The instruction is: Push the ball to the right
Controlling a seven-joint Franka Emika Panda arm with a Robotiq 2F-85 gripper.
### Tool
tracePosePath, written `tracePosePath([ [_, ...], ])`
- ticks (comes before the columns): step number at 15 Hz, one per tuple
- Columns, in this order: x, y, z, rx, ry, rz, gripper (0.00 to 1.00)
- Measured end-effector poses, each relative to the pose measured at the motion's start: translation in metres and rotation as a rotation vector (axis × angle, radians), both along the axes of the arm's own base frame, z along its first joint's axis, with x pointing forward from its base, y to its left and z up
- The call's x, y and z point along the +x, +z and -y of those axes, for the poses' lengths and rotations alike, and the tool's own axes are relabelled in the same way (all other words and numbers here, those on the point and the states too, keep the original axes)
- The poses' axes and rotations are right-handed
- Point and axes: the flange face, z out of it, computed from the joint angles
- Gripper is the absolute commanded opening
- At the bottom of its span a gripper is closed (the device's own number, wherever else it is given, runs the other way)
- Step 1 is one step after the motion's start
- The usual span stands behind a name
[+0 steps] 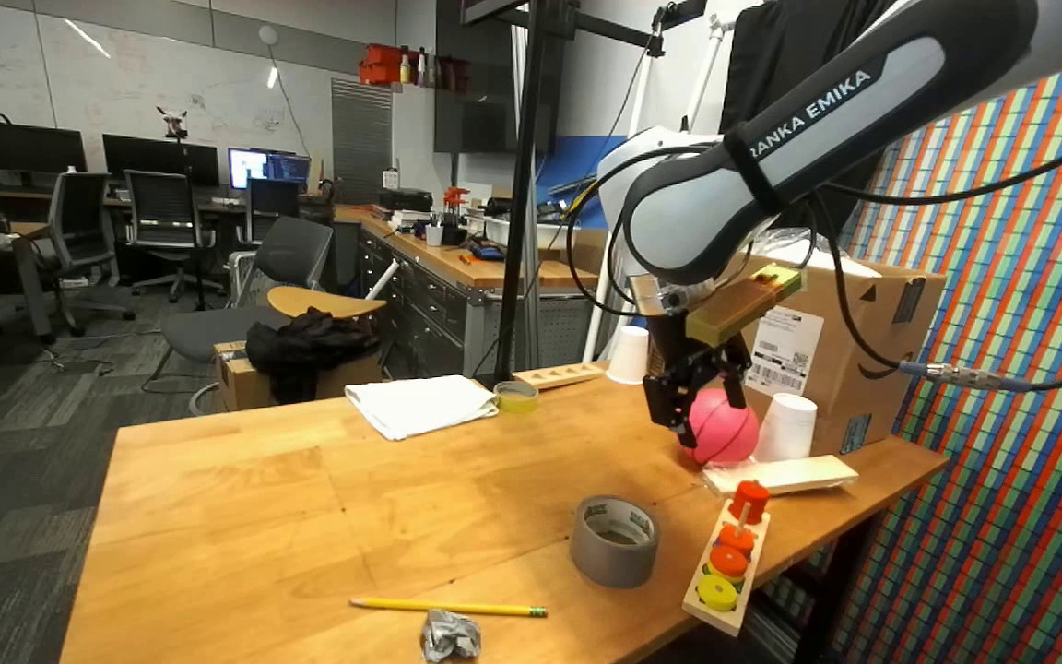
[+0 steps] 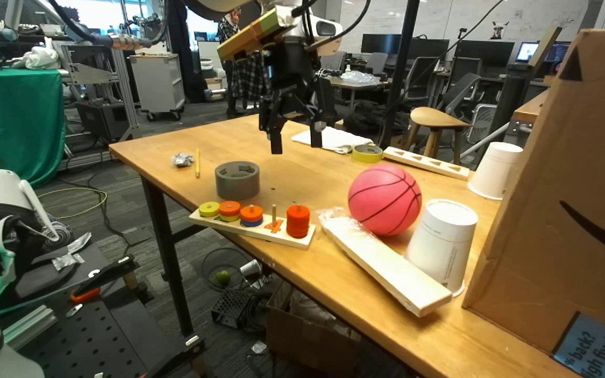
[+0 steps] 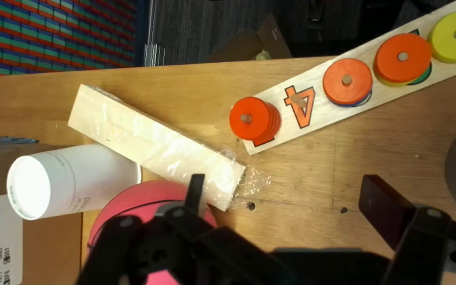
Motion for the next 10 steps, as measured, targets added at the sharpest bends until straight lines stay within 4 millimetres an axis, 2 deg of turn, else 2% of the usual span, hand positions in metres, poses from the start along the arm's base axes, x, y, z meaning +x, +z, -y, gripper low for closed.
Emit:
tracePosePath([
  [2, 0.0, -0.007, -0.006, -0.021, -0.071, 0.042, 1.0],
  [5, 0.0, -0.019, -0.005, -0.054, -0.2, 0.115, 1.0],
  [10, 0.001, -0.039, 0.018, -0.104, -0.366, 0.156, 1.0],
])
